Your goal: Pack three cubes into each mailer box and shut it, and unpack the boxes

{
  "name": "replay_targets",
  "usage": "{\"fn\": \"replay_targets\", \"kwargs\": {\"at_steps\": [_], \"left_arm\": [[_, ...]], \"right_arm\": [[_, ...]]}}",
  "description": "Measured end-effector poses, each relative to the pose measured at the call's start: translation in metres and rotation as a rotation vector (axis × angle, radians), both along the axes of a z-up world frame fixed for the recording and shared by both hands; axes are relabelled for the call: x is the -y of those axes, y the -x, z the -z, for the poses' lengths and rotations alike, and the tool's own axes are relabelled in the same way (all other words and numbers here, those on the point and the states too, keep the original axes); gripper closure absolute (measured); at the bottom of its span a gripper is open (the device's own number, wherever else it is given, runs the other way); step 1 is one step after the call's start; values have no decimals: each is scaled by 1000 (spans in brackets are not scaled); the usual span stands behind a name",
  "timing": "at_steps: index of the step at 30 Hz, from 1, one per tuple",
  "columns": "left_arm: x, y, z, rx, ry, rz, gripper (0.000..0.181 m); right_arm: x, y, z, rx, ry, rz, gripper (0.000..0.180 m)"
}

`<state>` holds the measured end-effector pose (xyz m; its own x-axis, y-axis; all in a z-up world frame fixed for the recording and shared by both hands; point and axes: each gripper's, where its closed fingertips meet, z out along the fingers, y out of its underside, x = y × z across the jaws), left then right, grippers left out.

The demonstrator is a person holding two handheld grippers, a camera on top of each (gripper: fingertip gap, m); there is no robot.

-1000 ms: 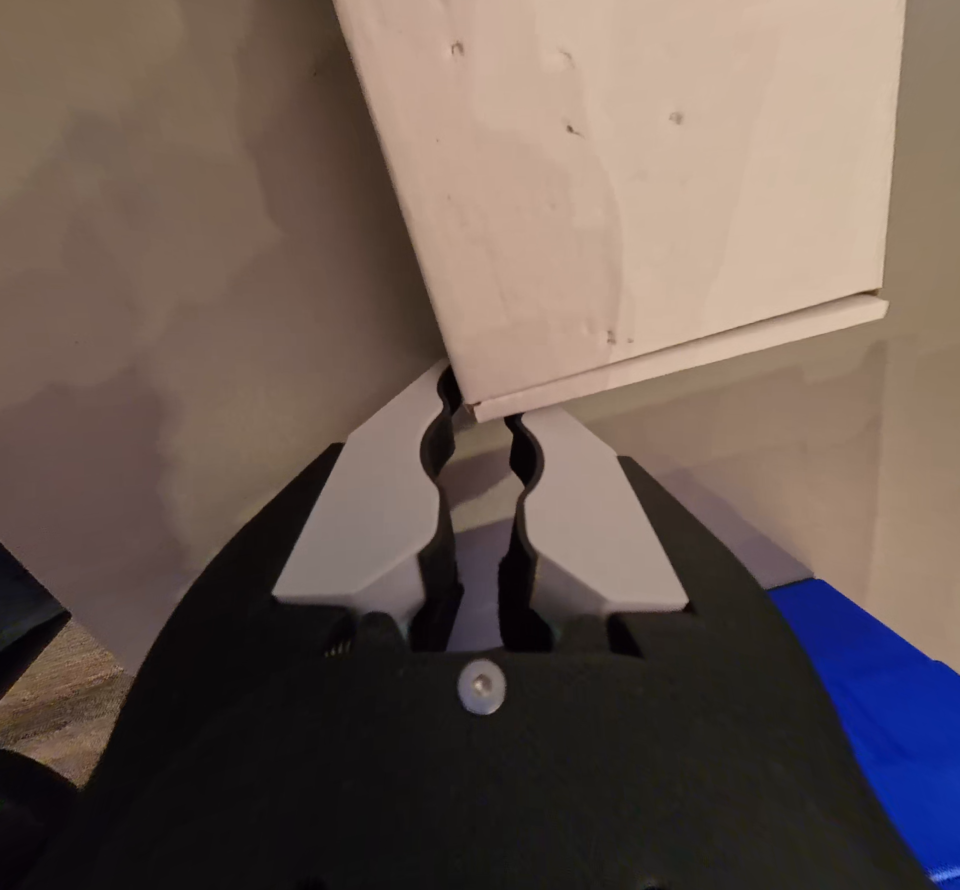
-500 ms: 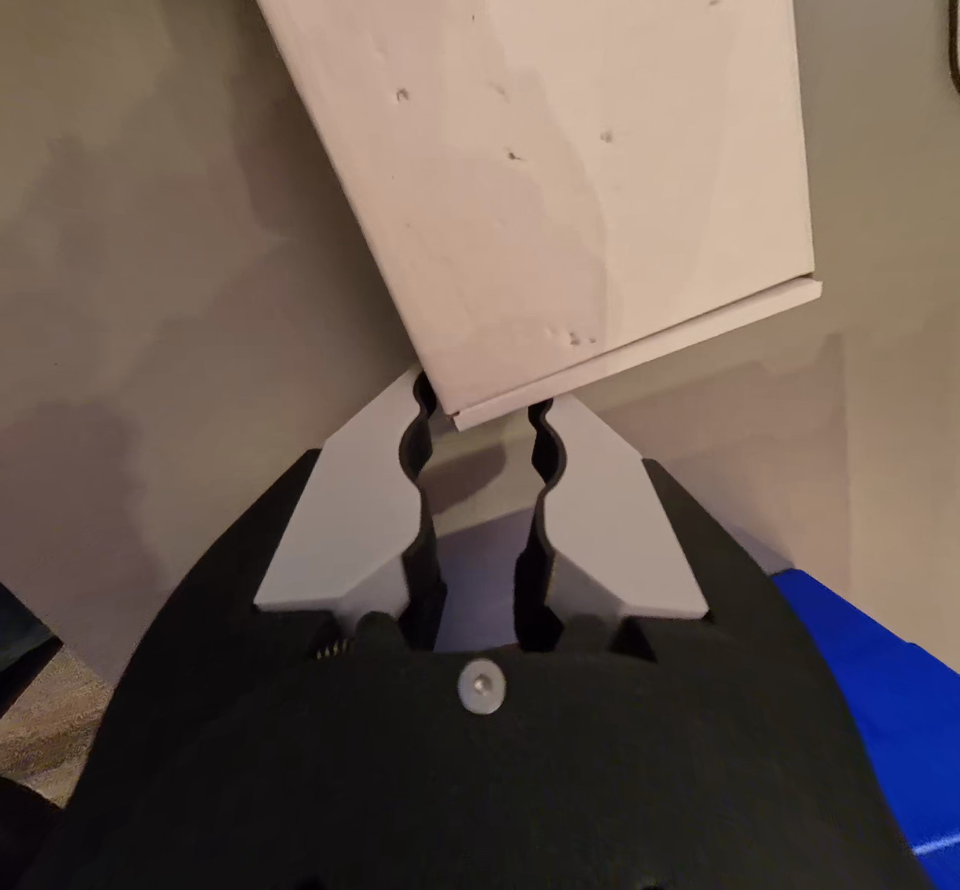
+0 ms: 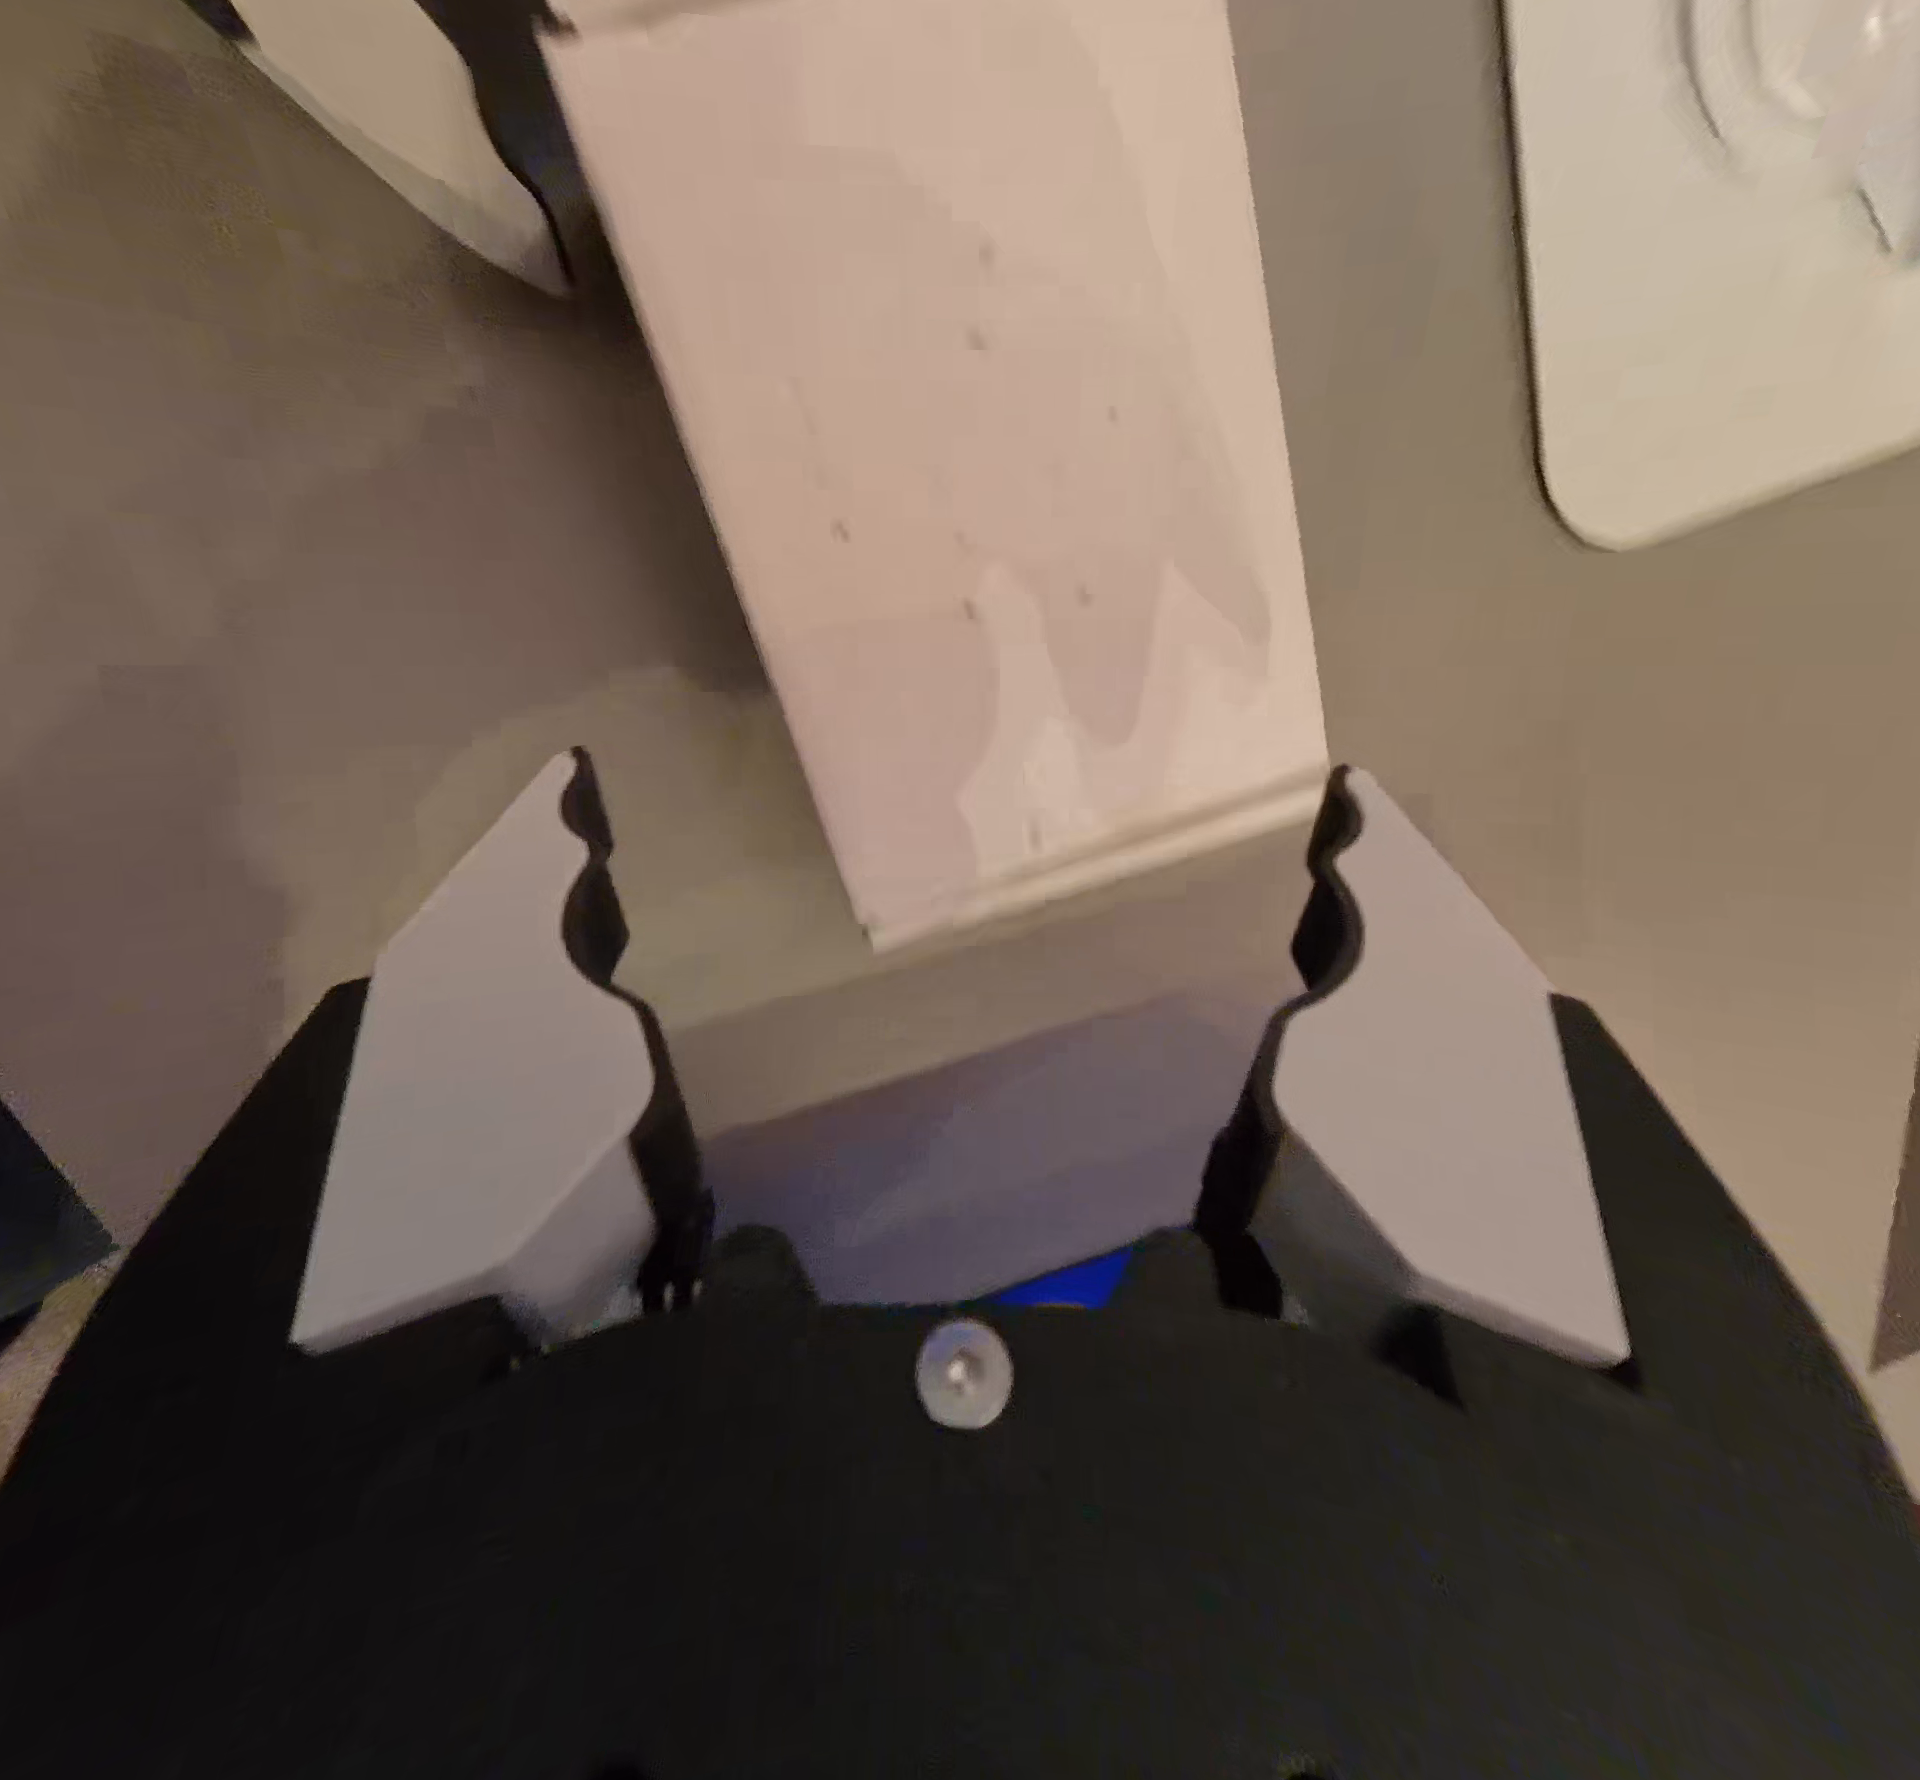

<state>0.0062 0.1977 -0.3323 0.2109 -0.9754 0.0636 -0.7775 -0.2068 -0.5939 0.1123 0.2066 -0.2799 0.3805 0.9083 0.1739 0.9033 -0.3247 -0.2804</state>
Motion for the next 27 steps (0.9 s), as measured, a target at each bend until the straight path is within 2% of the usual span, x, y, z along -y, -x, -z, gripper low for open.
{"fn": "replay_targets", "kwargs": {"at_steps": [7,9,11,17,22,27], "left_arm": [[2,1,-1,26,30,-14,131],[2,2,-1,39,43,-14,133],[3,2,-1,39,34,4,138],[1,1,-7,75,45,-15,130],[-7,2,-28,190,62,-70,127],[-9,6,-37,231,72,-94,135]], "right_arm": [[-23,32,45,156,84,-149,33],[-27,30,42,181,88,-166,51],[-26,31,40,163,110,-170,52],[-24,28,30,34,125,-131,54],[-30,12,3,0,64,-108,54],[-42,-30,-75,-30,-92,-73,53]]}}
